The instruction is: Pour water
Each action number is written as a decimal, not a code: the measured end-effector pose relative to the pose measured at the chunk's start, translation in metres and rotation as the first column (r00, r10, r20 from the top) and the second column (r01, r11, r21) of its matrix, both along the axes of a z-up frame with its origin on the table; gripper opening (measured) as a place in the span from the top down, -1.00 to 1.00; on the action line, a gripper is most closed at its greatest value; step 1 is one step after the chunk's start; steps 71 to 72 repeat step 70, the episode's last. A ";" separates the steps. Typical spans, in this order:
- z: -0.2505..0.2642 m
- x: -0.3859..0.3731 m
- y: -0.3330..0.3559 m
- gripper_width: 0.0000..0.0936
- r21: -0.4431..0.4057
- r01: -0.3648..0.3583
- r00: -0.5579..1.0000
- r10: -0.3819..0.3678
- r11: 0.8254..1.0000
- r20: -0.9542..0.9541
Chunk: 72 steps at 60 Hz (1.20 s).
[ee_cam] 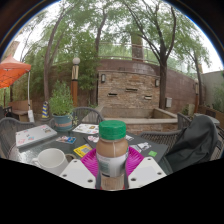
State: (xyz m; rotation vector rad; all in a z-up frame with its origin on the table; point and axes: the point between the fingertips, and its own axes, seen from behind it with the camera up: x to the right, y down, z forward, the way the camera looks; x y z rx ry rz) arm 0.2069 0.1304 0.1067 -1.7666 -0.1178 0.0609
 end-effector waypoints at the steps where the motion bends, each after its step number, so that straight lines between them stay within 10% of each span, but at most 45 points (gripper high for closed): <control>1: -0.005 0.001 0.001 0.32 0.004 -0.004 1.000 0.004 1.000 0.004; 20: -0.031 0.005 -0.005 0.28 0.019 -0.027 0.998 0.028 0.999 -0.047; 34: -0.060 -0.003 -0.033 -0.82 -0.212 -0.068 0.994 0.047 0.975 -0.098; 72: 0.099 -0.063 -0.288 -0.78 -0.195 0.216 0.969 -0.235 0.957 -0.078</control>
